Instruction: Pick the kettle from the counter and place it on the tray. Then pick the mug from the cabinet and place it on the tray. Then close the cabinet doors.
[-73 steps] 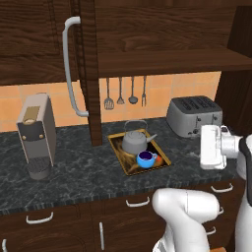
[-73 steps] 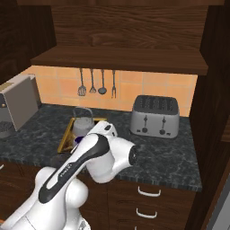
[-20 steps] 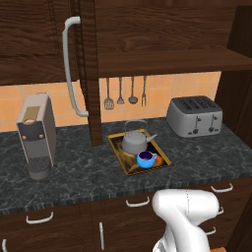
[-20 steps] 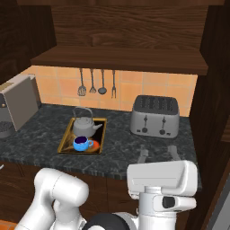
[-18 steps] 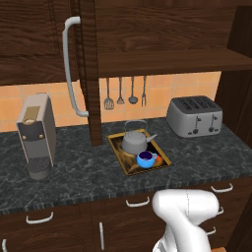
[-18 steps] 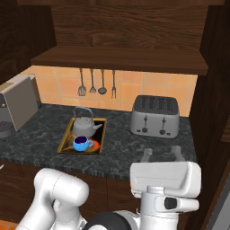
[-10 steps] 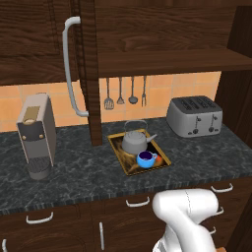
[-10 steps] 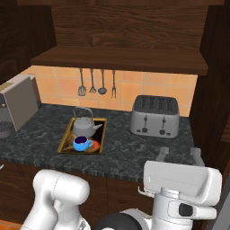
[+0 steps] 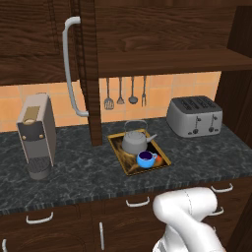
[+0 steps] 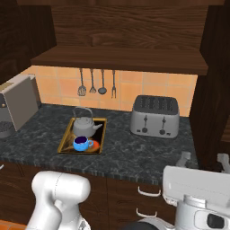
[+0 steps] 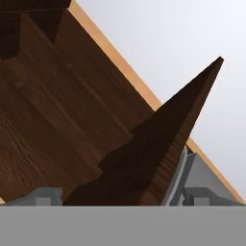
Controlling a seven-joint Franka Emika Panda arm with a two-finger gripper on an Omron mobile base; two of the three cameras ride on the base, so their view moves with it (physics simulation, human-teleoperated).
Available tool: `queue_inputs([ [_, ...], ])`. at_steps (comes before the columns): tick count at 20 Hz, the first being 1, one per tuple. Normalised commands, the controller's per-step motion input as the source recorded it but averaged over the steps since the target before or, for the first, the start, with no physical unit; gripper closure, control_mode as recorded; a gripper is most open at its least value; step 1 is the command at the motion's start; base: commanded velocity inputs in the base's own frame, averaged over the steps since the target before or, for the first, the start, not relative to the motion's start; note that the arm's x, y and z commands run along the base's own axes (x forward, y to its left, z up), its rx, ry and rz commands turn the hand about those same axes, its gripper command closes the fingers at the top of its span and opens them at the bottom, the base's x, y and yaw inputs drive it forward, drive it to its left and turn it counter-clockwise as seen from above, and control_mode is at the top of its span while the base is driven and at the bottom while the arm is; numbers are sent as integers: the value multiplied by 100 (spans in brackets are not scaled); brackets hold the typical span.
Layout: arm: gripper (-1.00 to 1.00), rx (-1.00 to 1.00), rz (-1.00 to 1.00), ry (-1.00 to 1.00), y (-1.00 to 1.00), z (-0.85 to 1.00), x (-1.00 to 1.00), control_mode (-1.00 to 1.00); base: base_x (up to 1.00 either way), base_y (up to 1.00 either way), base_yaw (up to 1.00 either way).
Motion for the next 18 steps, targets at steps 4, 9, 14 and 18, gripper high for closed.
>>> queue_inputs([
  [4, -100, -3, 0, 9, -10, 0, 15, -100, 0, 0, 0],
  [9, -100, -1, 0, 8, -17, 0, 11, -100, 0, 0, 0],
  [14, -100, 0, 0, 9, -26, 0, 6, -100, 0, 0, 0],
  [18, -100, 0, 0, 11, -27, 0, 8, -100, 0, 0, 0],
])
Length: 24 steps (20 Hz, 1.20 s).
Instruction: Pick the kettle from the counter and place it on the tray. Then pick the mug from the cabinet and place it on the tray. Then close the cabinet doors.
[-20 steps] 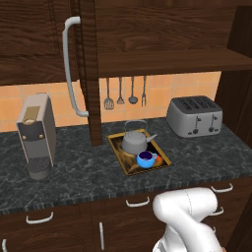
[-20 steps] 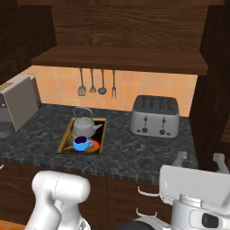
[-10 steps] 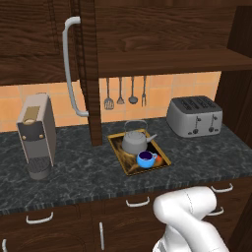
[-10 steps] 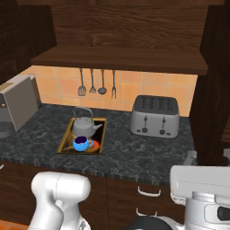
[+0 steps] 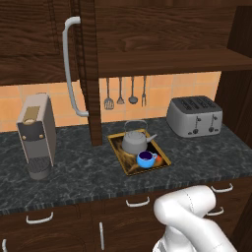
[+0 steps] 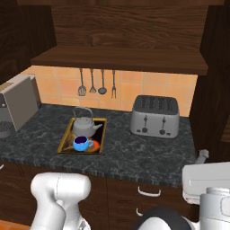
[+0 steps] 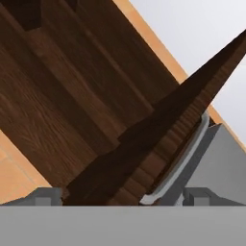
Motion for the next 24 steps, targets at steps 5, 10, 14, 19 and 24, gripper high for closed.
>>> queue_inputs([
  [5, -100, -1, 0, 12, -19, -1, 12, -100, 0, 0, 0],
  [10, -100, 0, 4, 12, -11, -5, 23, -100, 0, 0, 0],
  [14, -100, 0, 5, 11, -10, -6, 23, -100, 0, 0, 0],
  [19, -100, 0, 4, 10, -11, -14, 20, -100, 0, 0, 0],
  [24, -100, 0, 4, 12, -8, -12, 21, -100, 0, 0, 0],
])
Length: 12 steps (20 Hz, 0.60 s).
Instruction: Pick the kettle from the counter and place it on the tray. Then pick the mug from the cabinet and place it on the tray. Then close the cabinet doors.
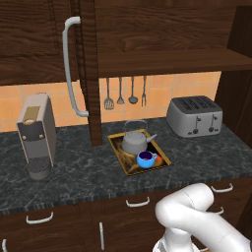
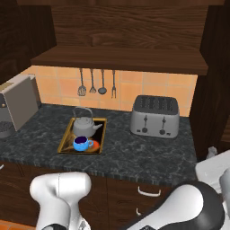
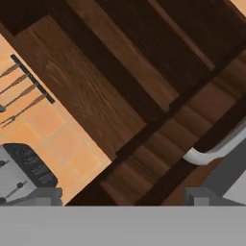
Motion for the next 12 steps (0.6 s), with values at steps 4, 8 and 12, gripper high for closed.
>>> queue_inputs([
  [4, -100, 0, 5, 12, -10, -11, 20, -100, 0, 0, 0],
  [8, -100, 0, 5, 12, -8, -11, 16, -100, 0, 0, 0],
  [12, -100, 0, 6, 6, 1, -1, 3, -100, 0, 0, 0],
])
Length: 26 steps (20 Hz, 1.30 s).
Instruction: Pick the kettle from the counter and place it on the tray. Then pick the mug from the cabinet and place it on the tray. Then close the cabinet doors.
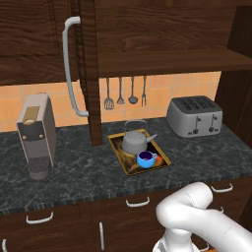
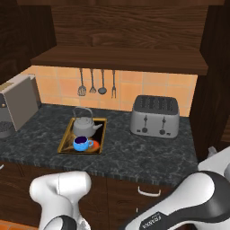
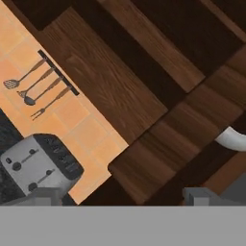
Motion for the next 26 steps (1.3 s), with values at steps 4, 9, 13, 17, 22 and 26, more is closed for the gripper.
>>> queue_inputs([
  [4, -100, -7, 6, 3, 28, 2, 0, -100, 0, 0, 0],
  [9, -100, -11, 8, 5, 46, 0, 0, -100, 0, 0, 0],
  [13, -100, -12, 9, 8, 52, 2, 8, -100, 0, 0, 0],
  [17, -100, -12, 7, 14, 56, 13, 28, -100, 0, 0, 0],
  [22, -100, -12, 8, 16, 52, 19, 39, -100, 0, 0, 0],
  [26, -100, -11, 9, 17, 50, 18, 50, -100, 0, 0, 0],
])
